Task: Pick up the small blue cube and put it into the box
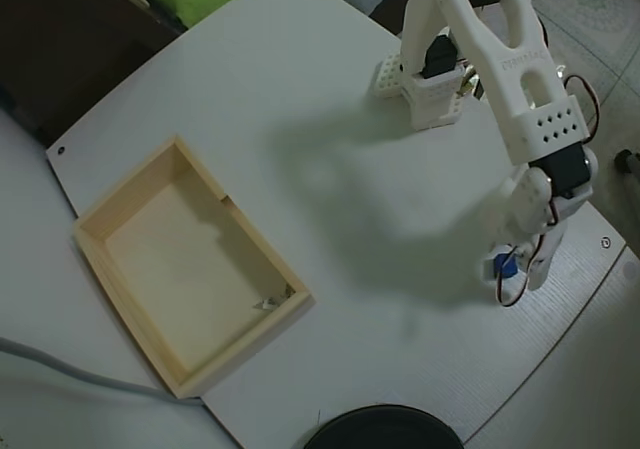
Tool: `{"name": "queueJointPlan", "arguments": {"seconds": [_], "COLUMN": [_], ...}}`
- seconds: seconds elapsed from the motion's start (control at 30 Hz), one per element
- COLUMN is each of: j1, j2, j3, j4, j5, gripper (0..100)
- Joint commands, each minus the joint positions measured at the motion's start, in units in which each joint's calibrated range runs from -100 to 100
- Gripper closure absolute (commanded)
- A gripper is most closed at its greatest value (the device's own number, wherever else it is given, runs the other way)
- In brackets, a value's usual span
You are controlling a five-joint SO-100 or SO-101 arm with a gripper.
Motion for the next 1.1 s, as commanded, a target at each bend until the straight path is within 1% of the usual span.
{"name": "queueJointPlan", "arguments": {"seconds": [0.0,0.2,0.3,0.37,0.53,0.6,0.83,1.07], "j1": [-0.1,0.0,0.2,0.2,0.2,0.2,0.2,0.2], "j2": [-0.2,-0.2,-0.3,-0.3,-0.3,-0.3,-0.3,-0.5], "j3": [0.9,6.0,6.2,6.0,5.8,5.8,6.1,5.9], "j4": [-0.8,-5.0,-5.4,-5.4,-5.4,-5.4,-5.4,-5.2], "j5": [0.3,0.3,0.3,0.2,0.2,0.1,0.0,-0.2], "gripper": [71,71,71,74,85,87,91,91]}}
